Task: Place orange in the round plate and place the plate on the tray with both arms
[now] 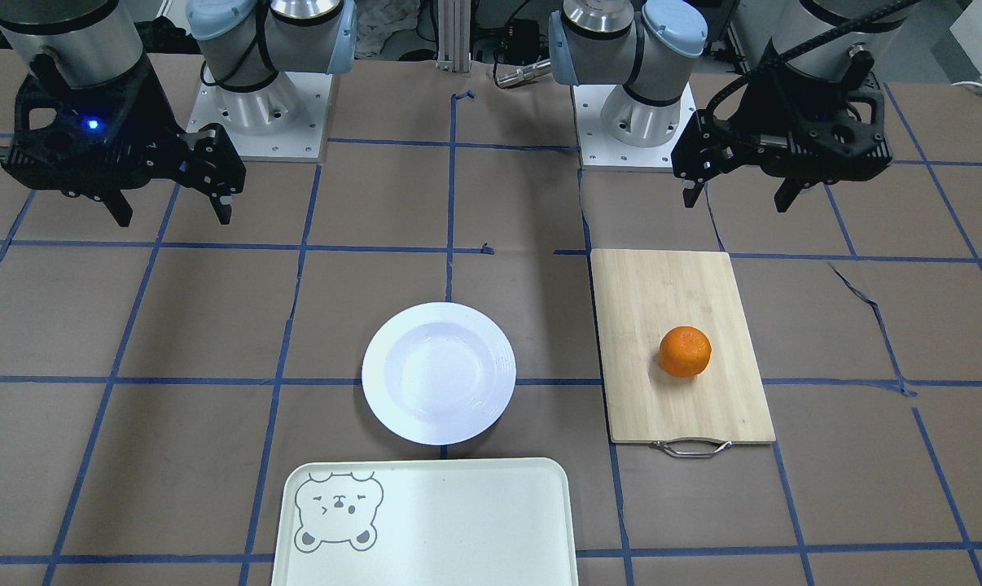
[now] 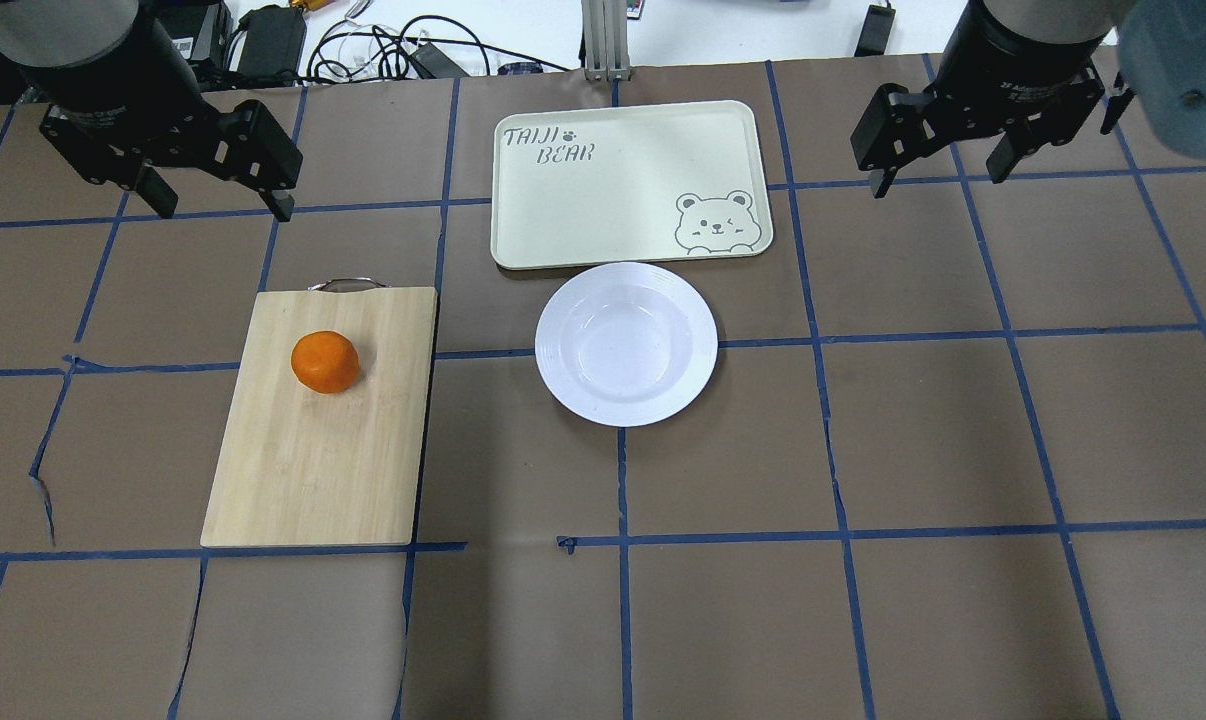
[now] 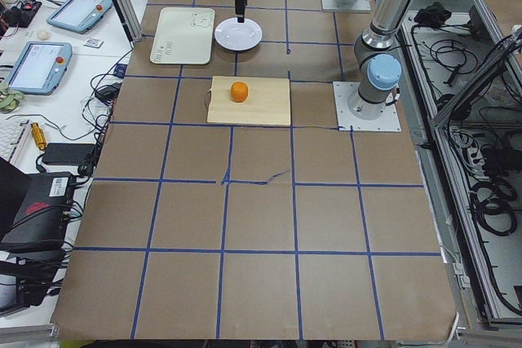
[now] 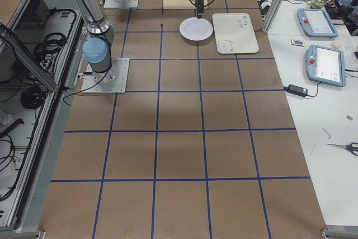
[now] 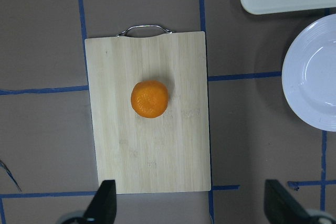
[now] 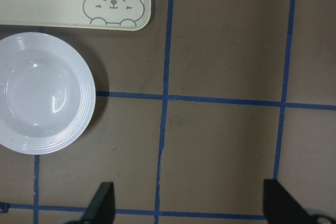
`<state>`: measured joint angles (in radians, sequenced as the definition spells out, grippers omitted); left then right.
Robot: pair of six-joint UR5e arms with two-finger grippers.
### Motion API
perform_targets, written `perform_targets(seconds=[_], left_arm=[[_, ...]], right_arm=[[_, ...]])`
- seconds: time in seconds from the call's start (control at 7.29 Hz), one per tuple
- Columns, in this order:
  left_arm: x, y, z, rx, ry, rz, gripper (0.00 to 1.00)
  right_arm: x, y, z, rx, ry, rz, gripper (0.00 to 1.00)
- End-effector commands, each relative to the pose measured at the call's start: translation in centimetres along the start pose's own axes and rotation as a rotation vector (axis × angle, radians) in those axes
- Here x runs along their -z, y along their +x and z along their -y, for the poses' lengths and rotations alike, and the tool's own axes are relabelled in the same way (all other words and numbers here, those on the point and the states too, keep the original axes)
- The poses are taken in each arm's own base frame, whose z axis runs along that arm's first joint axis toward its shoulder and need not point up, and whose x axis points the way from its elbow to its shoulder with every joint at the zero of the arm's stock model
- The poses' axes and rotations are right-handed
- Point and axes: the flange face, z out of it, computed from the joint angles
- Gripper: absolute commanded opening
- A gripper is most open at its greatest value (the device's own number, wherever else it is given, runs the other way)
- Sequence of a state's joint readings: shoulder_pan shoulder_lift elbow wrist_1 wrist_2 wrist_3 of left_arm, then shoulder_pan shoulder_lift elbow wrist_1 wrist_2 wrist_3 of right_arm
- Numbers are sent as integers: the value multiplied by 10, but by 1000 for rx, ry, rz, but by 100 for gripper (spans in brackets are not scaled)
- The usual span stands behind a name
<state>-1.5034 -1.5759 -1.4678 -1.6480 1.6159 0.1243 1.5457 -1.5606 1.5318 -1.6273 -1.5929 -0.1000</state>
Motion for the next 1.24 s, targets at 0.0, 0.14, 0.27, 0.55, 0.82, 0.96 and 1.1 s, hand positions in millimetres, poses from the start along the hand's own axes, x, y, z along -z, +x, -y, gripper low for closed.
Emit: perform_targets(seconds=[0.0, 0.14, 0.27, 0.55, 0.82, 0.96, 1.1], left_arm=[[2, 0, -1, 0, 4, 1, 100], [2, 0, -1, 0, 4, 0, 100], [4, -2, -2, 2, 7, 11, 100], [5, -5, -1, 12, 19, -2, 100], [3, -8, -1, 20, 7, 10, 100], [-12, -9, 7, 24, -24, -3, 100], [-27, -10, 8, 33, -42, -7, 100]], right_arm=[[-1, 3, 5, -2, 20, -5, 100], [0, 4, 6, -3, 25, -5, 100], [-3, 4, 7, -2, 23, -5, 100], [-4, 6, 9, -5, 19, -10, 100], [-6, 4, 10, -6, 17, -2, 100], [-9, 4, 10, -5, 13, -1, 100], [-8, 4, 11, -3, 14, -1, 100]])
